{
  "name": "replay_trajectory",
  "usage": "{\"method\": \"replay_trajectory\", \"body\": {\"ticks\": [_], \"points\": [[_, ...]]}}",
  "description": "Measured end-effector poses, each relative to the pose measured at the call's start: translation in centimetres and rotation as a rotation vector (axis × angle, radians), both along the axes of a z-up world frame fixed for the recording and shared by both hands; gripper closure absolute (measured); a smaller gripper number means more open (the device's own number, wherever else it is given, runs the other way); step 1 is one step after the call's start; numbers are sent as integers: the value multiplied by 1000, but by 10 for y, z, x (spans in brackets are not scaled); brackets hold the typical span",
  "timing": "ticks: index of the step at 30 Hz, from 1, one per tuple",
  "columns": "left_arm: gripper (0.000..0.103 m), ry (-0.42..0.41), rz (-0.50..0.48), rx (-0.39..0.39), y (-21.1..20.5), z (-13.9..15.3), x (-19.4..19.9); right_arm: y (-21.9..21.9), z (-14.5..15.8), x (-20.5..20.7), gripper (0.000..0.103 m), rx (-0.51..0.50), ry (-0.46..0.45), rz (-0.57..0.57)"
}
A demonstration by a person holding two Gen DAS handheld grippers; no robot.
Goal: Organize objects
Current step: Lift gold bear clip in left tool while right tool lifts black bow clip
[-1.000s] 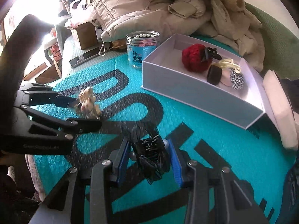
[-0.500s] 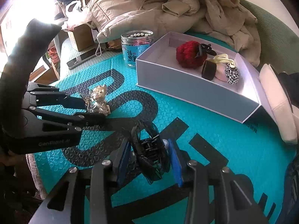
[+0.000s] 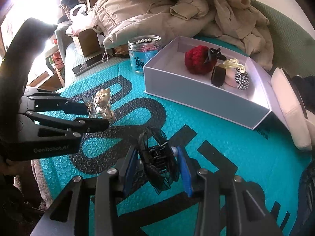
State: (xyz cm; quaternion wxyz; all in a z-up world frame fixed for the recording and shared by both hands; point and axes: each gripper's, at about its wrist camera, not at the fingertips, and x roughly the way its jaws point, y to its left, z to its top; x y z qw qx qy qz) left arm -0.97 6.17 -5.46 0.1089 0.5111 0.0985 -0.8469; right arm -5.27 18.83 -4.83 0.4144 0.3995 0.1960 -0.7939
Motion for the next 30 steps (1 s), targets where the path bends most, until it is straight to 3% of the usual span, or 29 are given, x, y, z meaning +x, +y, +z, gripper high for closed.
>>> {"method": "replay_trajectory", "body": {"ticks": [16, 30], "points": [[68, 44, -49, -24, 30, 35, -8, 38, 18, 1, 62, -18, 3, -42], [68, 61, -119, -11, 66, 48, -53, 63, 36, -22, 62, -36, 36, -57]]}}
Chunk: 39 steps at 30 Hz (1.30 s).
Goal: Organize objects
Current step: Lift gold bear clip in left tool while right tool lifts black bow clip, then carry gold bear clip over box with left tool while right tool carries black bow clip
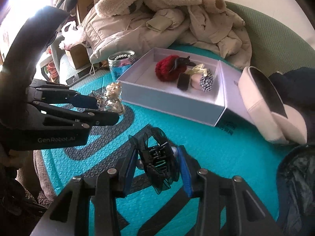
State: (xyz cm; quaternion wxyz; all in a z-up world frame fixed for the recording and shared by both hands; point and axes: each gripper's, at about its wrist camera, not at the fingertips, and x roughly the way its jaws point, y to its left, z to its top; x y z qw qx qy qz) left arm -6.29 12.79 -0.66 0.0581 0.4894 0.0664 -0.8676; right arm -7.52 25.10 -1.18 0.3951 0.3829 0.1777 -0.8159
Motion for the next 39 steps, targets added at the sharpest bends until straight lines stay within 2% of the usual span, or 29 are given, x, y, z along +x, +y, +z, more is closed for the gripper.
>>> {"method": "replay_trajectory", "body": {"ticks": [7, 17, 39], "points": [[68, 5, -7, -6, -3, 6, -28, 0, 10, -27, 62, -24, 18, -12], [68, -13, 1, -7, -26, 2, -68, -22, 19, -64, 62, -25, 41, 31], [68, -10, -7, -35, -81, -9, -150, -80, 16, -139, 62, -61, 50, 36]]}}
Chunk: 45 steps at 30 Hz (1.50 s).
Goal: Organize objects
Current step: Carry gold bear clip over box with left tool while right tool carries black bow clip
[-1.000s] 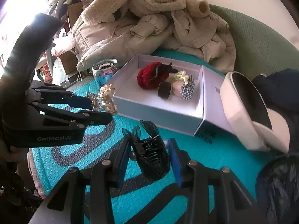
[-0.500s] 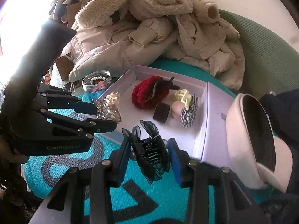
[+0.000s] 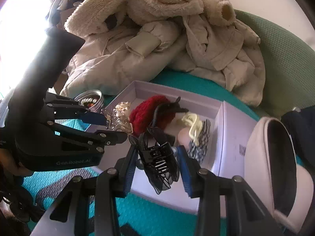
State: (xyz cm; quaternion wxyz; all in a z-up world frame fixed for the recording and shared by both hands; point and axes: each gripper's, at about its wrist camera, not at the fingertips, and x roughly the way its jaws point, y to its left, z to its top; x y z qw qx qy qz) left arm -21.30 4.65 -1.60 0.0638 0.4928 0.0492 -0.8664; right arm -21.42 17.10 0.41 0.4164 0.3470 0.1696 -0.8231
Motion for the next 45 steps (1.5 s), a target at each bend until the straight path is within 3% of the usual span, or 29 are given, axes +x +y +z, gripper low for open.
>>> {"method": "replay_trajectory", "body": {"ticks": [17, 21, 45], "points": [[68, 31, -29, -80, -22, 12, -62, -22, 6, -58, 62, -5, 26, -60], [68, 27, -23, -116, -25, 5, -72, -25, 3, -68, 62, -3, 27, -71], [68, -68, 0, -128, -33, -31, -104, -44, -26, -100, 62, 83, -14, -118]]}}
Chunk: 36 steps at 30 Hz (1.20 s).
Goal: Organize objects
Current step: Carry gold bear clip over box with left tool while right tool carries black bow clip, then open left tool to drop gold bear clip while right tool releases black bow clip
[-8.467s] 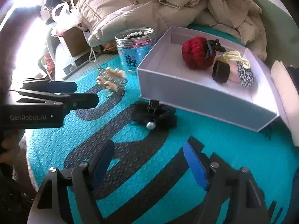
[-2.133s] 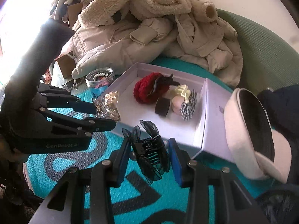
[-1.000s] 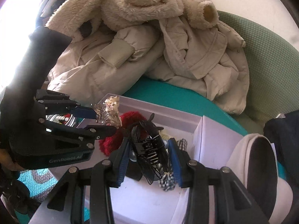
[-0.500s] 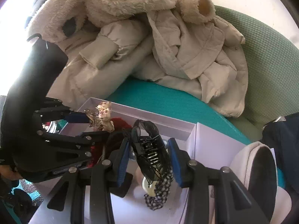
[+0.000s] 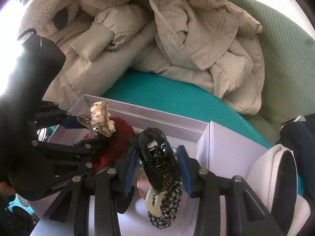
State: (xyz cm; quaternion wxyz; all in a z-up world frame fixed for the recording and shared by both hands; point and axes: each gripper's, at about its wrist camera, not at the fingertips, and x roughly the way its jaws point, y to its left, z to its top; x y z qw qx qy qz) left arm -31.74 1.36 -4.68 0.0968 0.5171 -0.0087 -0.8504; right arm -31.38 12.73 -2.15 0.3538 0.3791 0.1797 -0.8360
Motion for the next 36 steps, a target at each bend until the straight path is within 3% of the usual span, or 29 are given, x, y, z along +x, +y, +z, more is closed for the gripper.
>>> {"method": "replay_trajectory", "body": {"ticks": [11, 26, 29, 34, 36], "points": [[68, -33, 0, 3, 3, -10, -7, -5, -9, -2, 62, 38, -6, 4], [68, 15, -10, 1, 3, -6, -4, -7, -16, -3, 62, 66, -20, -9], [68, 13, -13, -7, 4, -4, -4, -7, -15, -3, 56, 68, -17, -9], [48, 19, 7, -43, 3, 2, -2, -4, -13, -5, 49, 70, -6, -31], [42, 35, 9, -33, 1, 6, 0, -2, -12, -7, 41, 68, -12, -39]]}}
